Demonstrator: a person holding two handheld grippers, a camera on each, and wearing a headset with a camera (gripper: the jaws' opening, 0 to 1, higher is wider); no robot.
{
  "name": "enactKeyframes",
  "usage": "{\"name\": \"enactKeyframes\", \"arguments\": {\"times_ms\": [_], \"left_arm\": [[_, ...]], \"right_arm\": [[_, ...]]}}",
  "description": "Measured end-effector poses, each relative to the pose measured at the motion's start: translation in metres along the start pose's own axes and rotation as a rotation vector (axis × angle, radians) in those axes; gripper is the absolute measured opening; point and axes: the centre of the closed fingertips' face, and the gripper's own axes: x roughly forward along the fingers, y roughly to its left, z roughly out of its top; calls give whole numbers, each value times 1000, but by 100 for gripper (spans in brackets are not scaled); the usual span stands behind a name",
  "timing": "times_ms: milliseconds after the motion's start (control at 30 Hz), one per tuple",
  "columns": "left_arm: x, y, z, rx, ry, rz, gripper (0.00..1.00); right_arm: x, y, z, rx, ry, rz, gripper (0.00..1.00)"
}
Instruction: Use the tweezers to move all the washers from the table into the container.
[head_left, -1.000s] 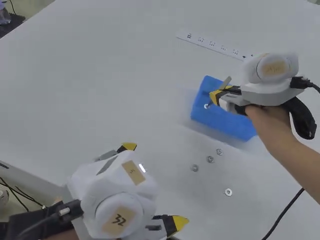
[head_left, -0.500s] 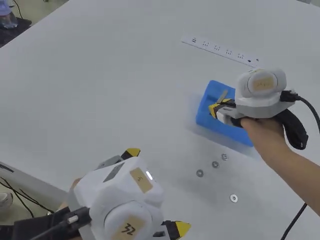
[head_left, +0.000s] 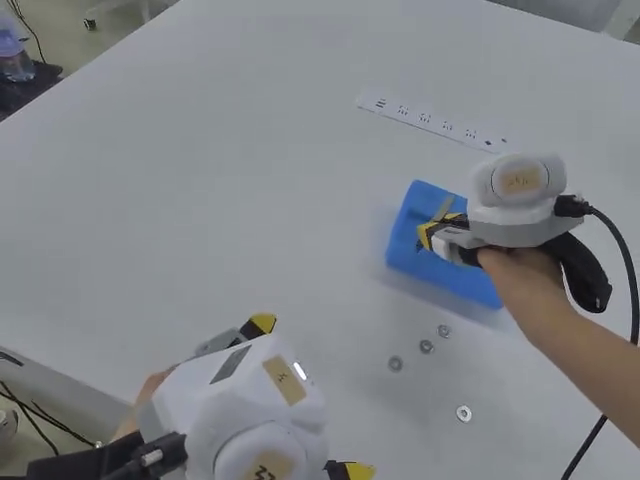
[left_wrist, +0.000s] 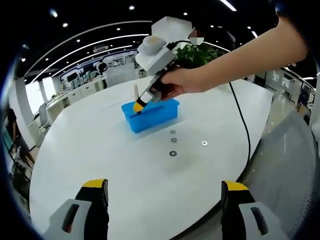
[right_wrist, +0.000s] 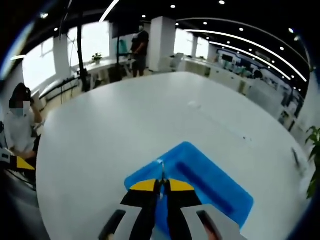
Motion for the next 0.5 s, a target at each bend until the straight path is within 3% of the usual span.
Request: {"name": "enactKeyframes", "arguments": {"times_ms": [233,500], "left_arm": [[0,1,0,9,2,5,95],[-1,-2,0,28,3,-1,96]], "right_arm": [[-15,-2,5,30,-22,3,3],[-46,5,19,95,-104,4,3]]}}
